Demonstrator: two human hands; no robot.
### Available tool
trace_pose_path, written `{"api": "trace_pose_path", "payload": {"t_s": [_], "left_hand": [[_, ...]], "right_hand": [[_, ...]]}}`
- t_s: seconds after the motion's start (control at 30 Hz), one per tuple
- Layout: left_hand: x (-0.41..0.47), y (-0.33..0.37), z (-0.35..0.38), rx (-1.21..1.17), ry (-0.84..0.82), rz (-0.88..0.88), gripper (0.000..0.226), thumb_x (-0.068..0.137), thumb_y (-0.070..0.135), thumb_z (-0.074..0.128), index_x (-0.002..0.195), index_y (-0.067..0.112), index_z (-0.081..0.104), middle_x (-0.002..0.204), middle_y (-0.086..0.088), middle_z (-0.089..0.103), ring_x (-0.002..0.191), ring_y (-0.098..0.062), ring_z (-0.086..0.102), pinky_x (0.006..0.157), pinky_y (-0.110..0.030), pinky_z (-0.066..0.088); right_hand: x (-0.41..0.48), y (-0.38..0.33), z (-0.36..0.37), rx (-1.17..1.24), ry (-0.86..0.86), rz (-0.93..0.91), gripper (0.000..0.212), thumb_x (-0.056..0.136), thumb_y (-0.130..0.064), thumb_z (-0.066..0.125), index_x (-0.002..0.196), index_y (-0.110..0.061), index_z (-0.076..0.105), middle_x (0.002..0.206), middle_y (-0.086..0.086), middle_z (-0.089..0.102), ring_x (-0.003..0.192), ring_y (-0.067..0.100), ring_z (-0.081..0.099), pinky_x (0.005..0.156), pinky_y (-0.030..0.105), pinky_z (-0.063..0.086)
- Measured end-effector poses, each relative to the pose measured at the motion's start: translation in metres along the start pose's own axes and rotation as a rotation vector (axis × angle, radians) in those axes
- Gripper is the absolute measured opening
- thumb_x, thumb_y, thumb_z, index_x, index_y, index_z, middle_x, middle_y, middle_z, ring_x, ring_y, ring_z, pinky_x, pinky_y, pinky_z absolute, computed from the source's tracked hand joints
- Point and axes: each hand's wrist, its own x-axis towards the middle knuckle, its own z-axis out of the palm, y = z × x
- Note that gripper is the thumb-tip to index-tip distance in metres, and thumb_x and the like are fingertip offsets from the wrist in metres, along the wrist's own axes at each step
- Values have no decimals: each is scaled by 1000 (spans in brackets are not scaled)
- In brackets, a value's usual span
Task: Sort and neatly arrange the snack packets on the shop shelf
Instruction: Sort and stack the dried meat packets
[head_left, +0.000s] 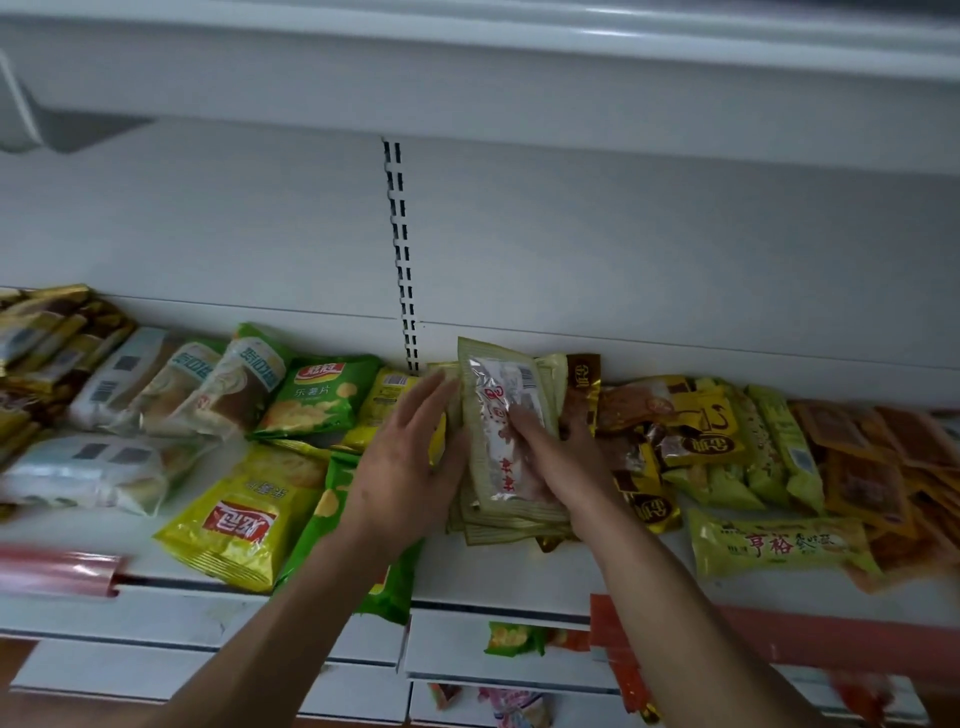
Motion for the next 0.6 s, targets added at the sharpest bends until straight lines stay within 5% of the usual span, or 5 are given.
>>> {"api": "trace_pose_path", "payload": {"t_s": [0.13,0.27,0.47,0.6], "left_hand": [[-14,-25,-3,261,-127,77,55,98,40,35,144,11,46,149,-8,44,145,-27,30,117,-47,28],[-19,-43,7,431,-281,36,64,99,47,9,154,19,24,160,-1,25,150,-17,10,123,-36,5],[-1,-57,12,423,-279,-61,53,104,39,16,154,20,22,161,-2,22,150,-18,11,123,-34,3],[1,-57,5,254,-206,-95,54,103,42,24,151,18,32,157,-4,32,147,-20,20,122,-33,11]], "right_hand": [[0,3,-4,58,56,21,76,76,-67,68,130,-17,51,93,2,71,48,6,64,41,20,45],[0,8,-5,1,101,8,73,78,-67,65,127,-13,53,100,7,71,68,18,68,44,23,45],[0,5,12,-318,161,-66,67,76,-77,57,118,-25,48,66,-15,64,47,2,62,47,24,55],[-1,1,20,-437,208,-96,66,75,-80,53,112,-26,51,76,-17,61,53,-4,57,49,20,44]]}}
